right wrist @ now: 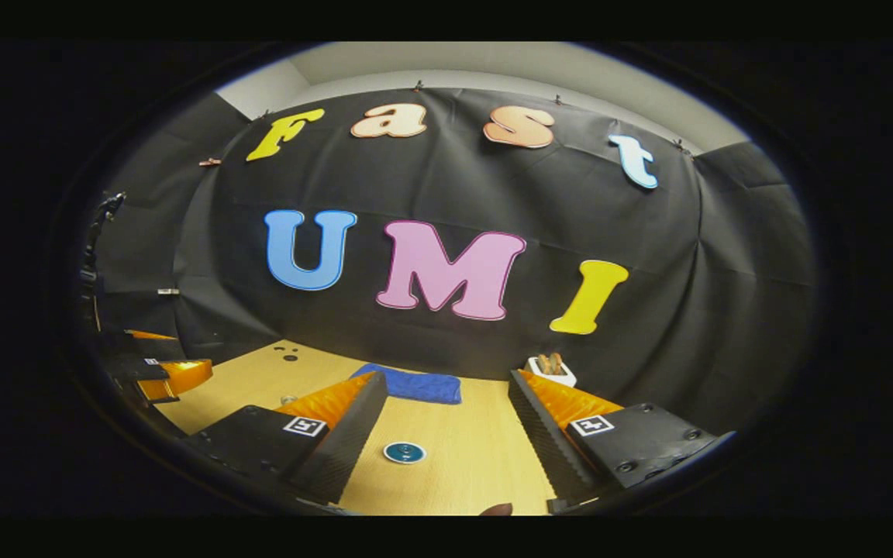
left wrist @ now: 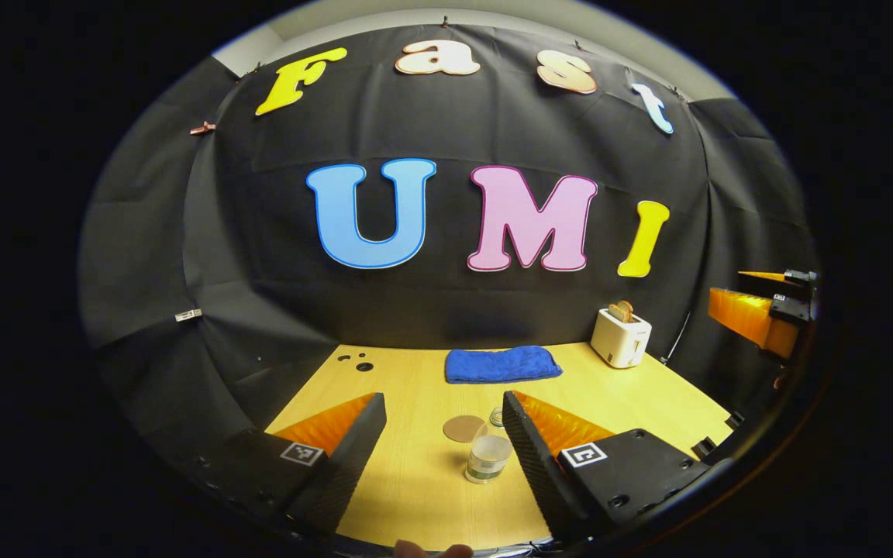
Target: Open the teacup lid with one hand, grasp the water bottle and pour water into the teacup with the other hand; after pouring, place the water bottle on the coaster and then close the teacup lid.
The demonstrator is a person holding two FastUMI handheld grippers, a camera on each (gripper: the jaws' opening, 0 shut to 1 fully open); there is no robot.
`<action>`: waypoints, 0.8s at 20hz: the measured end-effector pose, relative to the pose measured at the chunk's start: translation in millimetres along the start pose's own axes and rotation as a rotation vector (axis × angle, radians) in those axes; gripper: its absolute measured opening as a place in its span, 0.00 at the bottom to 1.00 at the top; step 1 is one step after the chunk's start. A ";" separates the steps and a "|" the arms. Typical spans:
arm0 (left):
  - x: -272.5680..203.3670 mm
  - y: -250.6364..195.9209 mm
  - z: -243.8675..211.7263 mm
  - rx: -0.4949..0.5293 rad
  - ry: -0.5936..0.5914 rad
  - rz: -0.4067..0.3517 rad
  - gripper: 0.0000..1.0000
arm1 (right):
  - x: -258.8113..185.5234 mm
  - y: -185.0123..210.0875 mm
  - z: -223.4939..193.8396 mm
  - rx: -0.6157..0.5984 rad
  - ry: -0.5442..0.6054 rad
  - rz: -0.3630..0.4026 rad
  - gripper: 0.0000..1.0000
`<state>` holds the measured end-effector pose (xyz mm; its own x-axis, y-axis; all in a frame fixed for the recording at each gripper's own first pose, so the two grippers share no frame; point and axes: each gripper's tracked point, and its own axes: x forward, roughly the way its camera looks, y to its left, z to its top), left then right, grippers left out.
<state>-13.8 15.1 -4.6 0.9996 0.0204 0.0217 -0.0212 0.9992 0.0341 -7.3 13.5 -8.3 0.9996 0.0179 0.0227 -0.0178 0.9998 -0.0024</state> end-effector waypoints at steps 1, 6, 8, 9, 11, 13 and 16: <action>0.3 -1.2 -1.0 0.003 -0.001 -0.004 0.95 | 4.1 4.7 -6.4 -0.003 -0.001 0.014 0.96; 5.2 -12.3 -25.0 0.015 0.024 -0.034 0.95 | 32.9 24.2 -49.7 0.050 0.026 0.101 0.96; 7.4 -19.3 -36.6 0.011 0.037 -0.049 0.96 | 47.6 33.7 -76.7 0.097 0.047 0.138 0.96; 8.7 -22.2 -42.4 0.010 0.045 -0.057 0.96 | 54.1 37.9 -92.7 0.119 0.062 0.151 0.96; 10.7 -26.1 -52.3 0.016 0.059 -0.063 0.96 | 71.3 45.1 -127.7 0.145 0.108 0.165 0.96; 13.5 -27.2 -60.6 0.020 0.068 -0.062 0.95 | 86.4 49.4 -160.5 0.143 0.158 0.173 0.96; 19.0 -30.7 -72.0 0.012 0.072 -0.064 0.96 | 105.6 52.0 -204.2 0.148 0.215 0.171 0.96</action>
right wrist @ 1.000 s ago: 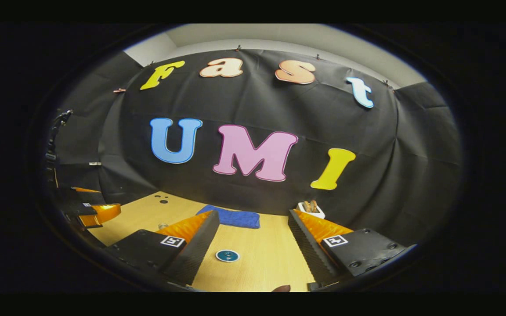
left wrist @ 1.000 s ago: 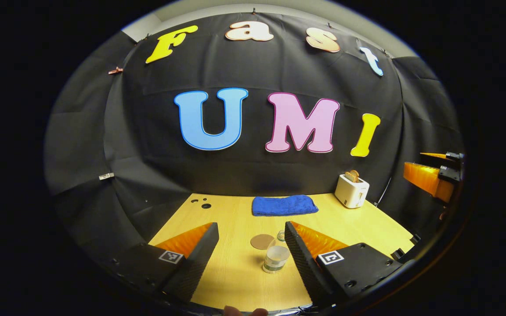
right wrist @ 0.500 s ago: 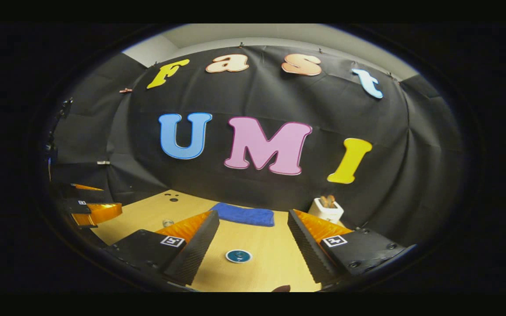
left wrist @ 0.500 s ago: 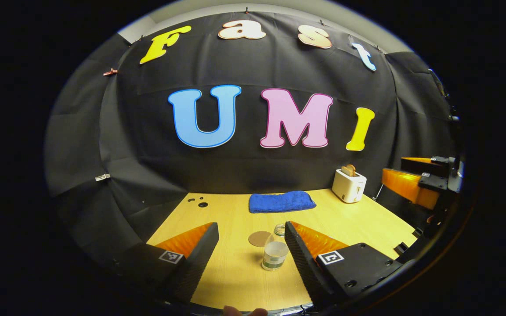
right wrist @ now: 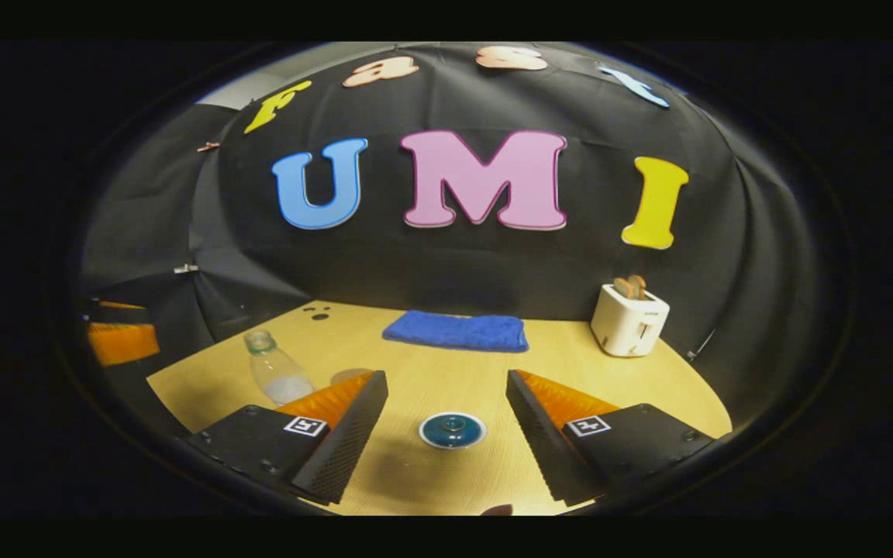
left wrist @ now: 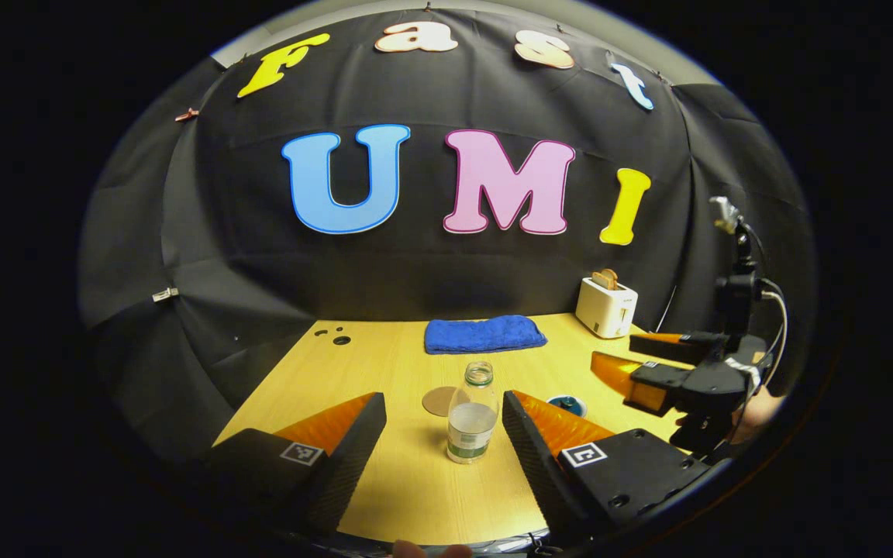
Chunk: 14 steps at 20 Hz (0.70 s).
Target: Open the teacup lid with one hand, grasp the water bottle and pour water into the teacup with the other hand; after pouring, place the water bottle on the coaster and then close the teacup lid.
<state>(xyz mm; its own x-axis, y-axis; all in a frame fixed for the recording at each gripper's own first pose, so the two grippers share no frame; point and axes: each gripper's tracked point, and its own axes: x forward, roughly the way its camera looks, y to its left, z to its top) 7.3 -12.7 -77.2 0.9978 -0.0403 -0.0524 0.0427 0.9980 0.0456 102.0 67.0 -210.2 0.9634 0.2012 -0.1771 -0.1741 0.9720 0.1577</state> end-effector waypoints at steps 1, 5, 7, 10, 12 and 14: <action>2.6 -0.5 -2.2 0.000 -0.001 0.000 0.96 | 8.9 -2.2 -11.4 0.009 0.022 -0.004 0.96; 14.5 0.2 -16.1 0.014 0.011 0.012 0.96 | 40.1 -5.0 -47.1 0.021 0.082 0.001 0.93; 19.6 1.2 -22.9 0.008 0.026 0.017 0.96 | 51.1 -6.8 -62.7 0.020 0.113 0.006 0.93; 26.1 2.2 -31.3 0.001 0.045 0.022 0.92 | 62.1 -11.9 -82.0 0.021 0.164 0.006 0.88; 32.1 3.0 -35.8 -0.006 0.051 0.023 0.96 | 67.7 -13.9 -95.4 0.020 0.199 -0.001 0.82; 36.4 3.3 -35.4 -0.015 0.055 0.025 0.92 | 67.7 -13.2 -101.3 0.021 0.222 0.005 0.81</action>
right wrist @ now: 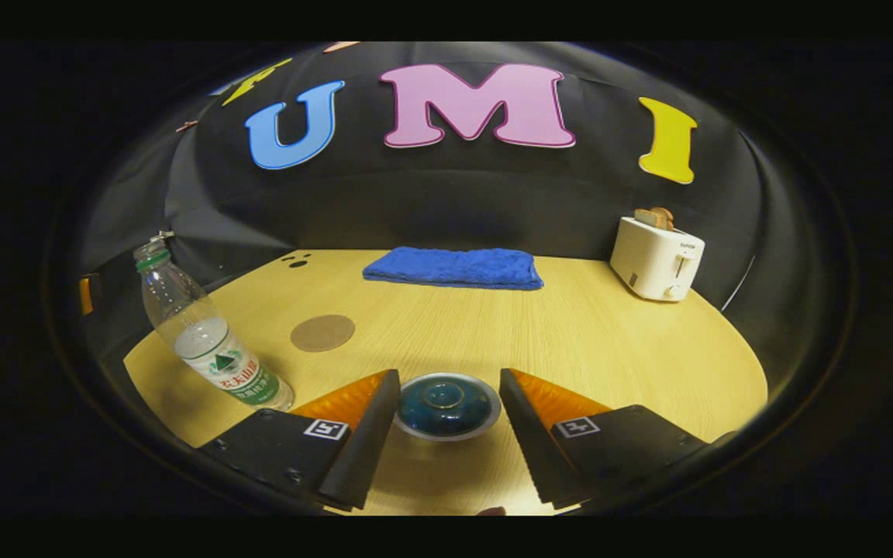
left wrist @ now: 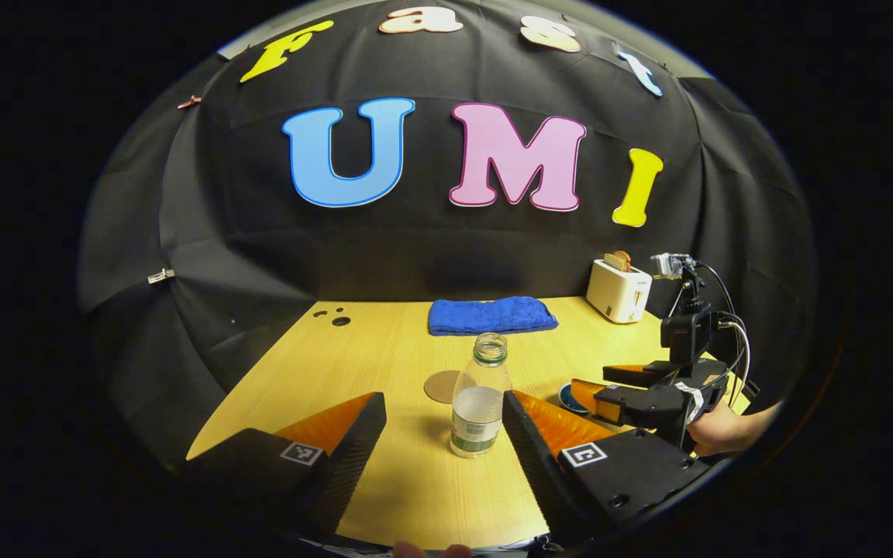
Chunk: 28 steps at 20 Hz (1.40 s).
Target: Open the teacup lid with one hand, grasp the water bottle and pour water into the teacup with the other hand; after pouring, place the water bottle on the coaster and then close the teacup lid.
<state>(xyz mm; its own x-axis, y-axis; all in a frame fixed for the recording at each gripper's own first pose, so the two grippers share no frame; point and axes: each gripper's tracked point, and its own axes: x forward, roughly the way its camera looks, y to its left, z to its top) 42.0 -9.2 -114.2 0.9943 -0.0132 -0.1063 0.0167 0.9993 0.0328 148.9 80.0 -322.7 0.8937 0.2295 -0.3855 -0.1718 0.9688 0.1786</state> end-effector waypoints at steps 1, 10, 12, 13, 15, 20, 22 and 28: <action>1.6 0.8 0.1 -0.004 -0.002 0.002 0.96 | 2.1 1.9 -3.4 0.001 0.009 0.008 0.72; 6.7 2.5 -10.2 -0.005 0.015 0.014 0.92 | 5.8 3.7 -8.9 0.009 0.034 0.041 0.34; 6.9 1.9 -10.8 -0.002 0.016 0.015 0.96 | 5.1 2.1 -7.8 -0.006 0.029 0.044 0.31; 7.6 0.8 -11.5 0.001 0.017 0.014 0.96 | 5.6 1.5 -8.4 -0.011 0.029 0.043 0.28; 8.1 -1.4 -12.5 0.011 0.020 0.010 0.96 | 3.2 1.3 -4.0 -0.005 0.015 0.041 0.33; 14.4 -9.3 -20.5 0.020 0.036 -0.002 0.95 | -5.7 -3.9 9.1 0.019 -0.012 0.037 0.28; 21.0 -15.0 -26.9 0.018 0.055 -0.016 0.96 | -16.0 -9.5 16.5 0.032 -0.025 0.029 0.23; 52.6 -33.3 -54.6 0.041 0.108 -0.056 0.96 | -59.1 -56.5 32.2 0.024 -0.040 -0.024 0.28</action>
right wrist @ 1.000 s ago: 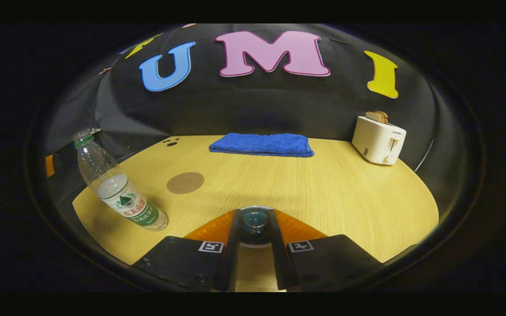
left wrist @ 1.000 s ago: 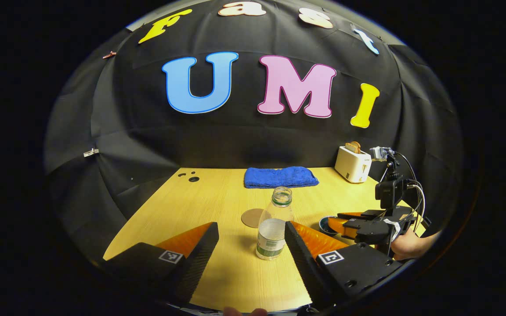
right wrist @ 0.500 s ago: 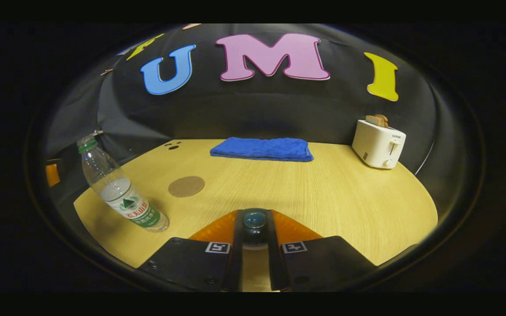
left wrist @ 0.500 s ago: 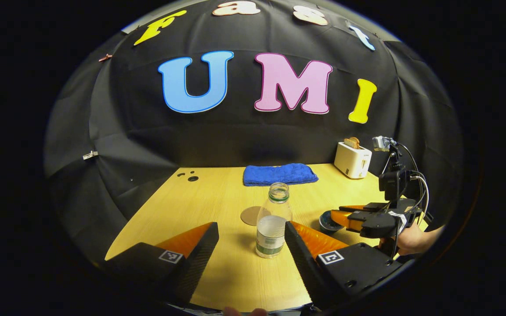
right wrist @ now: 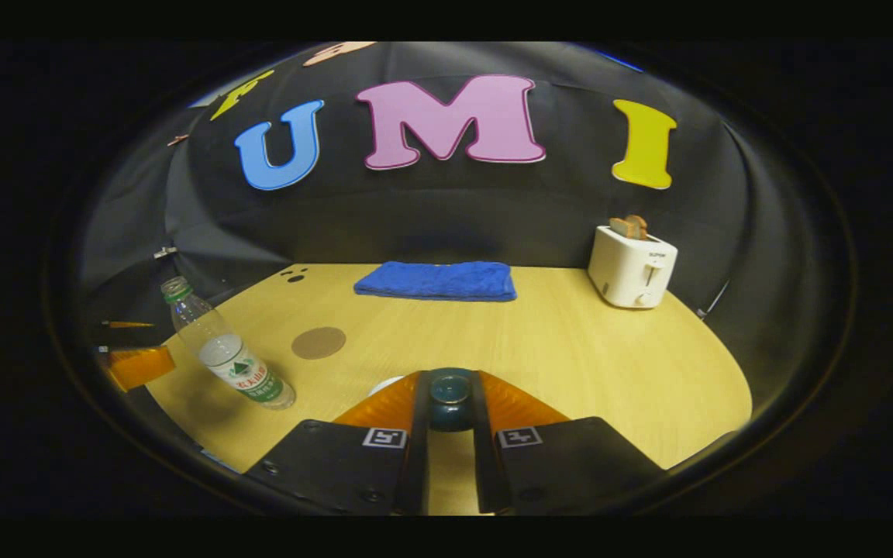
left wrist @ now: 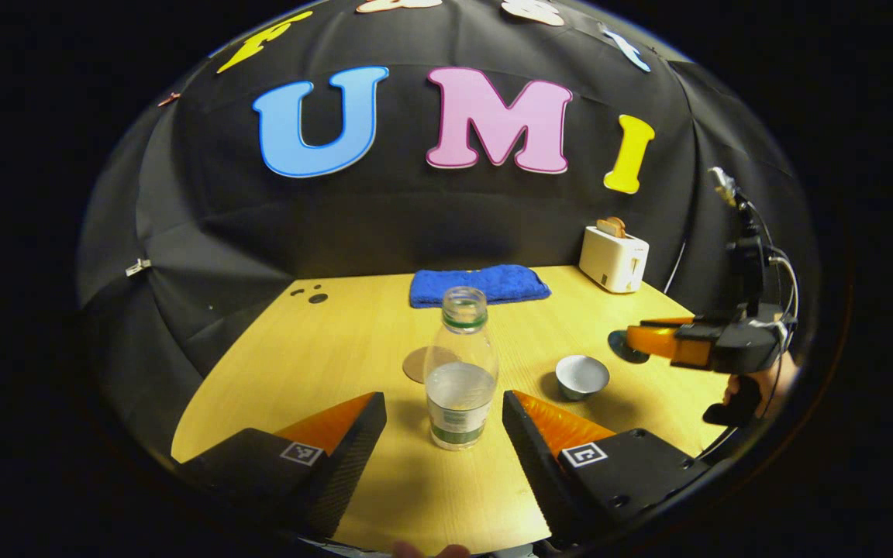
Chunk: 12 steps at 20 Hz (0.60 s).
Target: Open the teacup lid with one hand, grasp the water bottle and pour water into the teacup with the other hand; after pouring, place the water bottle on the coaster and then close the teacup lid.
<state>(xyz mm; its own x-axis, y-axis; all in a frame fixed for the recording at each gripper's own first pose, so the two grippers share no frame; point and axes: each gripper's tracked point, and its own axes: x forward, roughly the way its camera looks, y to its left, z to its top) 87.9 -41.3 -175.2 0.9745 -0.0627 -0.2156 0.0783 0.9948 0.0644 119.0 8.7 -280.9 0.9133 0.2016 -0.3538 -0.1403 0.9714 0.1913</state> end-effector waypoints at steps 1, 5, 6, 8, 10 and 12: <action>7.7 -3.2 -7.4 0.003 0.016 -0.004 0.96 | -6.6 -9.2 0.3 0.000 0.000 -0.012 0.28; 34.4 -13.2 -24.4 0.039 0.012 -0.012 0.95 | -28.5 -49.6 -0.9 0.014 0.005 -0.066 0.28; 41.5 -15.8 -25.4 0.058 -0.009 -0.015 0.96 | -32.7 -57.8 -1.5 0.020 0.006 -0.076 0.28; 53.0 -17.7 -27.5 0.096 -0.042 -0.007 0.96 | -39.5 -71.3 -2.2 0.027 0.010 -0.094 0.28; 64.1 -19.0 -31.9 0.113 -0.047 0.003 0.96 | -44.8 -80.2 -2.1 0.025 0.013 -0.110 0.28; 73.1 -19.5 -38.4 0.098 -0.046 0.006 0.98 | -48.7 -83.8 1.0 0.028 0.008 -0.119 0.28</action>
<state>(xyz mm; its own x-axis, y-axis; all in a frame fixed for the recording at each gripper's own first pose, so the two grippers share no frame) 149.5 -62.2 -229.6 0.9834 -0.0622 -0.1703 0.0901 0.9828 0.1612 86.7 -82.6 -278.8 0.9199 0.0857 -0.3828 -0.0198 0.9848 0.1728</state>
